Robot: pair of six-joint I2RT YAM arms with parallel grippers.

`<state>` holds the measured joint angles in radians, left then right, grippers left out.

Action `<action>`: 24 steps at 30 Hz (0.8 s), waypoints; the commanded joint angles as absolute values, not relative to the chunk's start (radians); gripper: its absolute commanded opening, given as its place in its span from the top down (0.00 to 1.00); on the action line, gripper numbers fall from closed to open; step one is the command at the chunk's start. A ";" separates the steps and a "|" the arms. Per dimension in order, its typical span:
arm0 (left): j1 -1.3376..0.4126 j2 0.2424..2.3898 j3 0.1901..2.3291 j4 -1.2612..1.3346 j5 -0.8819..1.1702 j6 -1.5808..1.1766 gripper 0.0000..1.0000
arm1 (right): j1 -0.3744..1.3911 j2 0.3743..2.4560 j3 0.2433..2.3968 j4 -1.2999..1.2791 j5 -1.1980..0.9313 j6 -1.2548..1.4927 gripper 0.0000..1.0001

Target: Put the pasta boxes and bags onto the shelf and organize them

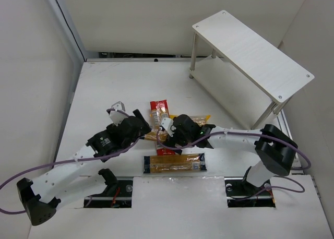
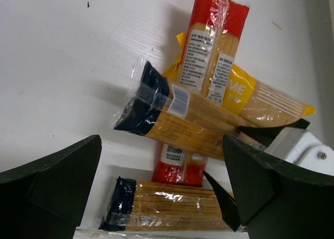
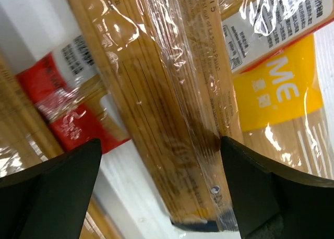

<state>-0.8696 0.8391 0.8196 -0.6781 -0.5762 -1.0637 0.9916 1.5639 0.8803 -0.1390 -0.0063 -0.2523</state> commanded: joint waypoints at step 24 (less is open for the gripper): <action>-0.873 0.752 0.775 -0.655 -0.574 -1.071 0.00 | 1.012 1.261 0.851 -0.118 0.829 0.188 1.00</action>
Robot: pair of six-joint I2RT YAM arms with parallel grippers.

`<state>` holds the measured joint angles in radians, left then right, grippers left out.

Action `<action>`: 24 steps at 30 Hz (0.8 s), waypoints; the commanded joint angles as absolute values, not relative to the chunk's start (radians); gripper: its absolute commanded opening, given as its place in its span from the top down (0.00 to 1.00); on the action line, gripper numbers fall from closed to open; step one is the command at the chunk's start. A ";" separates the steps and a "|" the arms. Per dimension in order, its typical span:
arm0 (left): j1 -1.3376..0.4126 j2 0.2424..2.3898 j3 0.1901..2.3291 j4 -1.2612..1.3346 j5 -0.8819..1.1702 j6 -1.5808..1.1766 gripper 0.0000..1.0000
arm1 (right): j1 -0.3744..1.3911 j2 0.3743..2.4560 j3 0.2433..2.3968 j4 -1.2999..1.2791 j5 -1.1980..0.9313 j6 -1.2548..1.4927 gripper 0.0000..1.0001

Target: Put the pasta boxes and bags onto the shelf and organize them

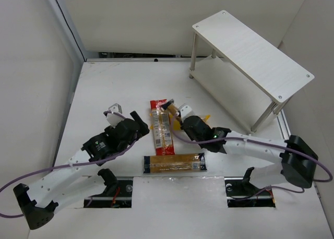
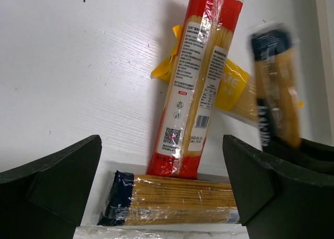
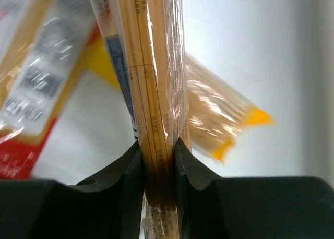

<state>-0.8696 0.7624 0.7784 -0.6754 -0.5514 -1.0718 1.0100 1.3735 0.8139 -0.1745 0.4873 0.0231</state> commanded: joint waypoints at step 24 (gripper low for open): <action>-0.873 1.060 0.746 -0.347 -0.351 -0.824 0.00 | 0.373 1.966 1.543 -1.385 1.277 1.152 0.67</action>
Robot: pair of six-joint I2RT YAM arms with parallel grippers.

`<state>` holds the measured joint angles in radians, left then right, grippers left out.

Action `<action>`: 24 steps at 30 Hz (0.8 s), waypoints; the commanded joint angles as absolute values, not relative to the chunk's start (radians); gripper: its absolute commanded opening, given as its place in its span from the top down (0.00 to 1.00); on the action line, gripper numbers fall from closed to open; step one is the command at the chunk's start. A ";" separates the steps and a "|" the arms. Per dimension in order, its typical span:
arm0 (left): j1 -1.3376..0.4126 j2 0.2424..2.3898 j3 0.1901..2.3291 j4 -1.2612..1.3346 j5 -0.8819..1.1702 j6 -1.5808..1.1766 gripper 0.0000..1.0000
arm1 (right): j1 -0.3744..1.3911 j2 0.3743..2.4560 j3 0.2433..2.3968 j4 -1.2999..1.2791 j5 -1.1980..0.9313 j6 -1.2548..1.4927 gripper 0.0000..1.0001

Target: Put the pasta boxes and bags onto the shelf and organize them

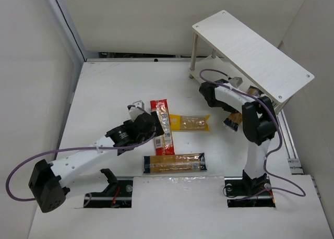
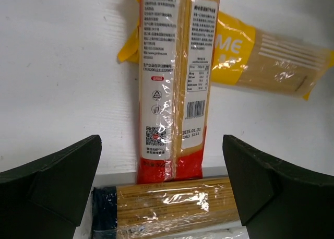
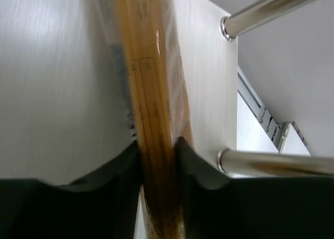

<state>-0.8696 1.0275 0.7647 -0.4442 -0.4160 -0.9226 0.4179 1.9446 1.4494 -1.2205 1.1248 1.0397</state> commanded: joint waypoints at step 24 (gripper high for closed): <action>-0.873 1.517 0.842 -0.121 -0.262 -0.727 0.00 | 0.748 1.766 1.560 -1.374 1.175 0.940 0.00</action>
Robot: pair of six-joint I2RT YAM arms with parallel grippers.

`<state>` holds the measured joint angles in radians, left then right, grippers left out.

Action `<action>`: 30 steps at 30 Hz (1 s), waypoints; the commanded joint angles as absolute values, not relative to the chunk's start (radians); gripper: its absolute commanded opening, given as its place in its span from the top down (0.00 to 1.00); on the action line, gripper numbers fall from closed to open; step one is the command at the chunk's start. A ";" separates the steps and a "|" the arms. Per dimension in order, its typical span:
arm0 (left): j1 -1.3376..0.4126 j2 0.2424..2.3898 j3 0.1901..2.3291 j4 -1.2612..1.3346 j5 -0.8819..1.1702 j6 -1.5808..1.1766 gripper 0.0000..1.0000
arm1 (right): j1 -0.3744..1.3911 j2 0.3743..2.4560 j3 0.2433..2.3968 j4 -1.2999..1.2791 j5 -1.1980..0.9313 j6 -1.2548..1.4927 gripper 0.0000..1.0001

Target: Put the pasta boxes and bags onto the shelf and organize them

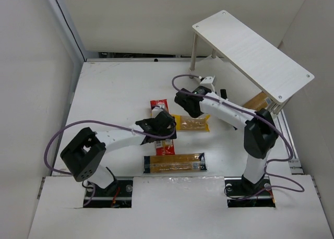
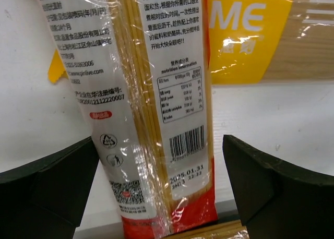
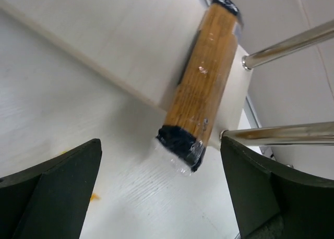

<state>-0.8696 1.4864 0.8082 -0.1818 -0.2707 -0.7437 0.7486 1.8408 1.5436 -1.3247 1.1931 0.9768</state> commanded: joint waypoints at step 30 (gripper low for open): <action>-0.891 1.469 1.146 0.009 -0.203 -0.068 1.00 | 0.730 0.782 1.134 -0.848 0.904 0.462 0.05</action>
<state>-0.8825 1.4776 1.0332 -0.2493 -0.2615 -0.3328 0.7380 0.8124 1.1282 -0.8898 0.8749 0.4900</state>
